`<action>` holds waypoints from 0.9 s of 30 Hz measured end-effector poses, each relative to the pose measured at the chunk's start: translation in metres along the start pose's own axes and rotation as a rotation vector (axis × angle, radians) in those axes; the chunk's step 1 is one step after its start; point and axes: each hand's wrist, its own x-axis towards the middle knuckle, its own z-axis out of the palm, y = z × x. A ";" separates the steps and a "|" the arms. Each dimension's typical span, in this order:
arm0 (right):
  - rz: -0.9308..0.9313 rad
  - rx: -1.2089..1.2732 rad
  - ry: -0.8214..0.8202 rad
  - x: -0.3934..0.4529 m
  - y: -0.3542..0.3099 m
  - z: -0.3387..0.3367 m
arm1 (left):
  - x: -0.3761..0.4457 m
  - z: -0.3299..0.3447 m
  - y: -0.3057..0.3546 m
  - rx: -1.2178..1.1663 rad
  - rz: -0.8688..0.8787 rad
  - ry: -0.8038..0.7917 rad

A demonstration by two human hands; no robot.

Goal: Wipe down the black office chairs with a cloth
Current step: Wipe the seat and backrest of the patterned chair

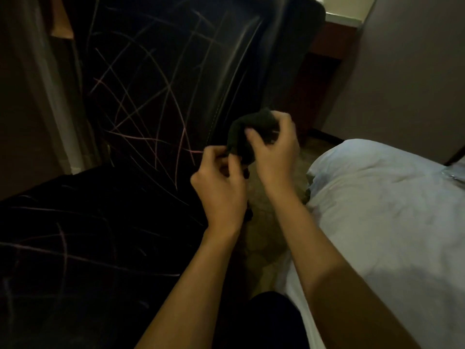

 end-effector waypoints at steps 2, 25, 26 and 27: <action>0.093 0.101 -0.026 -0.014 0.014 0.010 | -0.010 -0.003 -0.015 0.042 -0.021 -0.017; 0.218 0.007 -0.153 -0.092 0.076 0.021 | -0.069 -0.014 -0.080 0.182 -0.233 -0.016; 0.242 0.004 -0.179 -0.103 0.084 0.023 | -0.077 -0.017 -0.091 0.220 -0.264 -0.027; 0.278 0.001 -0.216 -0.114 0.093 0.023 | -0.084 -0.020 -0.102 0.256 -0.302 -0.043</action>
